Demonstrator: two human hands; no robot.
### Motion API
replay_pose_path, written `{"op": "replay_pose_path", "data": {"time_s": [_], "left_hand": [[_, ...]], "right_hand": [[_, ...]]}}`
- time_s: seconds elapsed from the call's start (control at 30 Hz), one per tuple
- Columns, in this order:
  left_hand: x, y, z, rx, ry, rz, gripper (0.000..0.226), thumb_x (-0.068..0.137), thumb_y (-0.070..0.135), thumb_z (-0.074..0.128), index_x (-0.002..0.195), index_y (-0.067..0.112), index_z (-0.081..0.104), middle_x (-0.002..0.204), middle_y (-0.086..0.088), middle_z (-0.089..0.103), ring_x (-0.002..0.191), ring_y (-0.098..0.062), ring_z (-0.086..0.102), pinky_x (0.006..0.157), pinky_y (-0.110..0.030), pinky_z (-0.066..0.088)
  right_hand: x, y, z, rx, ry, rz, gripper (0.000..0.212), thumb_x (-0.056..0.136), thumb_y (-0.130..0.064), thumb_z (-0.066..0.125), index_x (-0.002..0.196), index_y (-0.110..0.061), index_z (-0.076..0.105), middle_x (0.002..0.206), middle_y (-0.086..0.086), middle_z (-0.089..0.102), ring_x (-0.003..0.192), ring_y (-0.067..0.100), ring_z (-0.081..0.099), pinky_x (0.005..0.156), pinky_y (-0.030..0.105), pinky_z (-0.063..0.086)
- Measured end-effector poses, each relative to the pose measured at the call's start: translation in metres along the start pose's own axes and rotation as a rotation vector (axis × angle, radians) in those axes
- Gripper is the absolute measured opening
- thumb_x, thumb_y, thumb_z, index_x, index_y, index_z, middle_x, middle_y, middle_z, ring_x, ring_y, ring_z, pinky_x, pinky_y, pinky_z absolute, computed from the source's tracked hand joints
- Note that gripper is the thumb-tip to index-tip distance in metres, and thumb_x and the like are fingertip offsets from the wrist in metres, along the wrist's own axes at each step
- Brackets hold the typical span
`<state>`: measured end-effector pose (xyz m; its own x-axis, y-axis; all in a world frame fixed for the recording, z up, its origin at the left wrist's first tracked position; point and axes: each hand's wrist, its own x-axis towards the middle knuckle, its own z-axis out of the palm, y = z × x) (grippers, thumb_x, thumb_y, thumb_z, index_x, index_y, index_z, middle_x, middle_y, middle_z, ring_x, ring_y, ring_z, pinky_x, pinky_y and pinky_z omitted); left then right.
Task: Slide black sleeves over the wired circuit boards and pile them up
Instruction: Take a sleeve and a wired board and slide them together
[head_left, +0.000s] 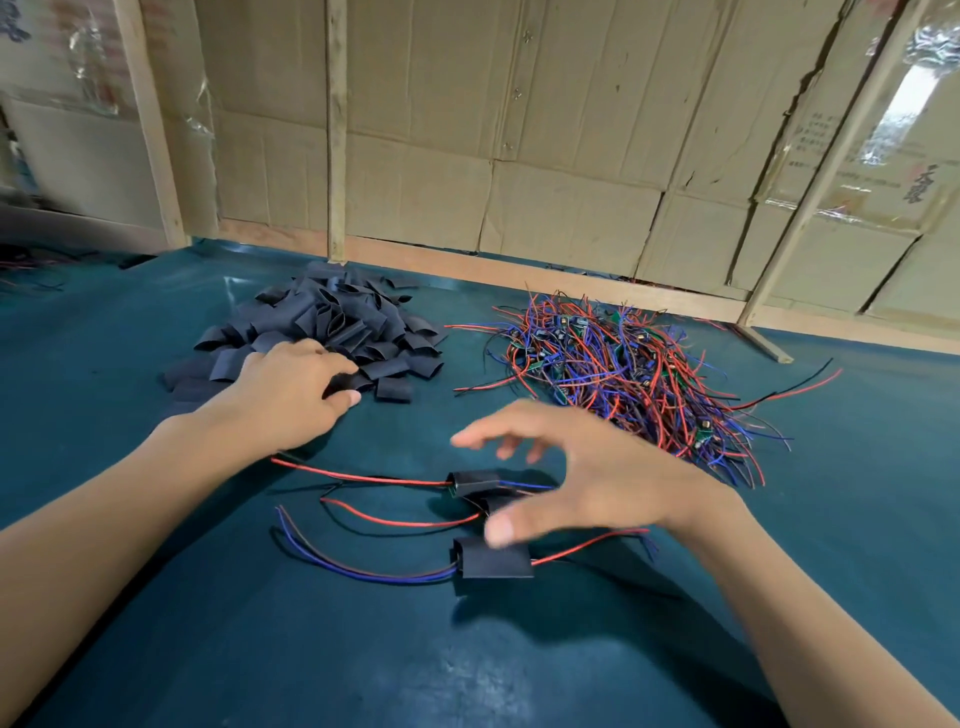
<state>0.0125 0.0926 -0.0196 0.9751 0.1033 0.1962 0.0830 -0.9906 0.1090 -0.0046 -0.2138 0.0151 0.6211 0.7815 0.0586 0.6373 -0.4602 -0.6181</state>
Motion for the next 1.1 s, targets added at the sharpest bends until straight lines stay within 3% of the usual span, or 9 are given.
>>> {"op": "replay_pose_path", "data": {"time_s": [0.07,0.13,0.3,0.43,0.53,0.63,0.77,0.97,1.1], "left_hand": [[0.001,-0.002,-0.002,-0.008,-0.006,0.034,0.045,0.097,0.05,0.049,0.139,0.035,0.053,0.141,0.002,0.051,0.131,-0.025,0.044,0.104,-0.045,0.036],[0.001,-0.005,-0.005,-0.048,-0.002,0.052,0.042,0.096,0.049,0.052,0.136,0.035,0.056,0.135,0.003,0.055,0.128,-0.023,0.047,0.104,-0.044,0.04],[-0.002,-0.008,-0.006,-0.114,-0.013,0.072,0.04,0.095,0.049,0.056,0.131,0.035,0.059,0.128,0.004,0.056,0.122,-0.02,0.05,0.103,-0.045,0.041],[-0.002,-0.013,-0.006,-0.208,-0.004,0.084,0.042,0.093,0.045,0.059,0.133,0.031,0.059,0.124,0.002,0.056,0.118,-0.021,0.053,0.102,-0.044,0.043],[-0.001,-0.013,-0.003,-0.147,-0.005,0.055,0.044,0.096,0.043,0.056,0.139,0.032,0.054,0.129,-0.004,0.055,0.124,-0.028,0.046,0.104,-0.043,0.04],[0.002,-0.014,-0.001,-0.113,-0.002,0.035,0.041,0.093,0.046,0.058,0.132,0.031,0.058,0.124,-0.002,0.062,0.121,-0.029,0.047,0.102,-0.042,0.041],[-0.001,-0.022,-0.005,-0.398,0.053,0.008,0.045,0.081,0.045,0.074,0.123,0.031,0.062,0.113,0.008,0.066,0.104,-0.012,0.059,0.095,-0.028,0.044],[-0.003,-0.028,-0.024,-0.388,0.493,0.059,0.043,0.084,0.042,0.071,0.124,0.032,0.06,0.092,0.017,0.054,0.092,0.0,0.044,0.089,-0.027,0.036],[-0.013,-0.015,-0.038,-0.347,0.7,0.116,0.044,0.087,0.038,0.07,0.126,0.028,0.055,0.1,0.01,0.054,0.098,-0.004,0.037,0.087,-0.023,0.03]], "right_hand": [[0.001,-0.008,0.011,-0.125,-0.219,0.023,0.086,0.06,-0.061,0.087,0.134,-0.059,0.044,0.129,-0.025,0.047,0.123,0.001,0.043,0.105,0.026,0.038],[0.002,-0.011,0.016,-0.26,-0.252,-0.002,0.088,0.06,-0.058,0.089,0.135,-0.056,0.044,0.126,-0.023,0.041,0.123,0.005,0.037,0.108,0.029,0.034],[0.008,-0.001,0.02,-0.121,-0.063,-0.03,0.066,0.07,-0.042,0.09,0.129,-0.042,0.062,0.116,-0.017,0.057,0.118,0.003,0.05,0.104,0.028,0.042],[0.014,0.009,0.027,-0.196,0.059,0.001,0.07,0.075,-0.054,0.082,0.138,-0.039,0.054,0.115,-0.019,0.058,0.113,0.001,0.048,0.099,0.021,0.039],[0.017,0.009,0.035,-0.264,0.056,-0.005,0.075,0.083,-0.06,0.072,0.147,-0.033,0.046,0.129,-0.014,0.054,0.125,0.007,0.043,0.111,0.03,0.034],[0.018,0.006,0.045,-0.316,-0.015,-0.011,0.084,0.091,-0.065,0.056,0.158,-0.025,0.025,0.16,-0.01,0.032,0.147,0.003,0.021,0.123,0.029,0.02],[0.016,0.003,0.052,-0.38,-0.078,0.005,0.085,0.095,-0.071,0.037,0.161,-0.028,0.005,0.168,-0.014,0.005,0.15,-0.004,-0.005,0.117,0.015,0.0],[0.017,0.0,0.055,-0.415,-0.101,-0.006,0.084,0.095,-0.073,0.027,0.16,-0.028,0.0,0.168,-0.014,-0.002,0.149,-0.004,-0.015,0.124,0.026,0.001],[0.022,-0.009,0.065,-0.36,-0.082,-0.037,0.084,0.096,-0.072,0.027,0.161,-0.026,0.0,0.168,-0.01,-0.003,0.15,0.0,-0.019,0.125,0.031,-0.003]]}}
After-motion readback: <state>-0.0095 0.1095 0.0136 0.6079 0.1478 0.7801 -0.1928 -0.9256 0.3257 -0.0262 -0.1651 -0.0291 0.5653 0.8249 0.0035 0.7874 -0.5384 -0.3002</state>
